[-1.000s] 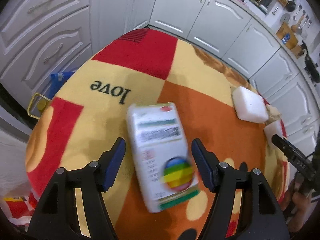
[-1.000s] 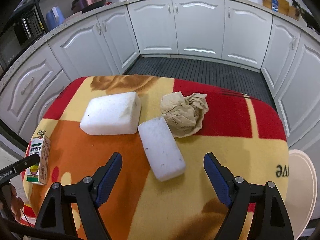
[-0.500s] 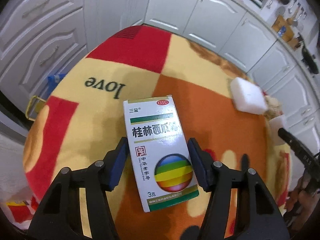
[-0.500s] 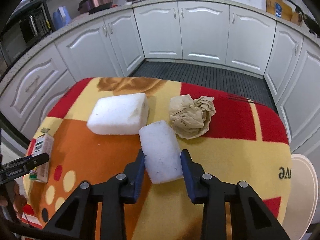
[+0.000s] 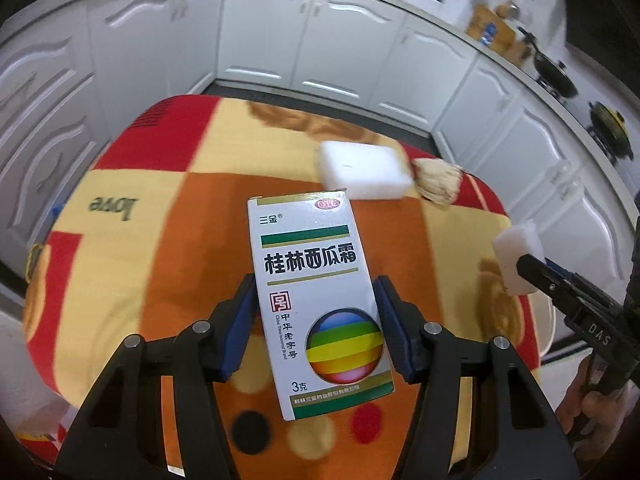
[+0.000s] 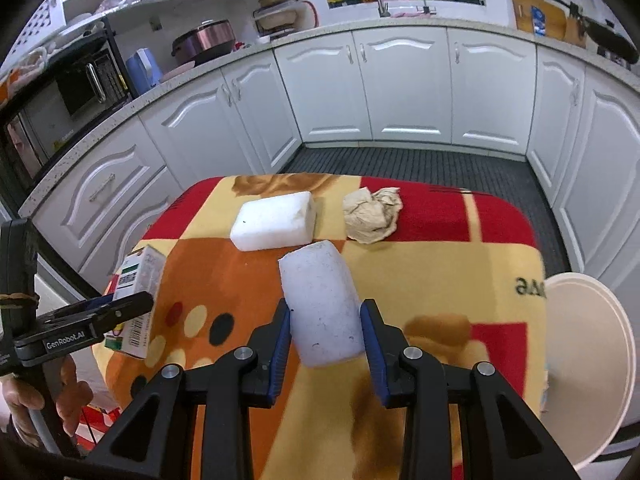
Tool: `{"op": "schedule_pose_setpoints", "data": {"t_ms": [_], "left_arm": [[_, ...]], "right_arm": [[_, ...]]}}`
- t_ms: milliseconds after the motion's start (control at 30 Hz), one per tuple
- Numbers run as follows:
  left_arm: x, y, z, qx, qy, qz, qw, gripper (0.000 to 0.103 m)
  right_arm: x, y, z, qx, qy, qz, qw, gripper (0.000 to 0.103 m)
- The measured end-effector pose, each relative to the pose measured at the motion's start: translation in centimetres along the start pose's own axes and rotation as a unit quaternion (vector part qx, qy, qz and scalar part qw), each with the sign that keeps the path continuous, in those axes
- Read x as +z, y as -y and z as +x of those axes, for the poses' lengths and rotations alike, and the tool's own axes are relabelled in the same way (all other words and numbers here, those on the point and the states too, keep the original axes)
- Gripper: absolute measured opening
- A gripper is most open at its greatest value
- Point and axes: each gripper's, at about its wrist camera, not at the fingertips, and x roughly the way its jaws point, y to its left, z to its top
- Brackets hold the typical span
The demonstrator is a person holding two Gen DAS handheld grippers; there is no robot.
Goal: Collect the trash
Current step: 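Carry the rainbow box and white foam block over the white bucket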
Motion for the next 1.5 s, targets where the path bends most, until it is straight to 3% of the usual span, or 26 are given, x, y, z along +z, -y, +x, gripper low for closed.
{"op": "schedule_pose_setpoints", "data": {"t_ms": [800,1500], "left_arm": [[-1.4,17.6,1.8,-0.033,0.015,0.165,0.9857,0.055],[-1.7,24.6,3.7,-0.07,0.008,0.212,0.9747,0.054]], "right_arm": [[-4.6,10.2,-7.7,-0.074,0.028,0.095,0.992,0.033],[-6.7,15.2,-10.5,-0.113,0.035,0.142,0.983,0.033]]}}
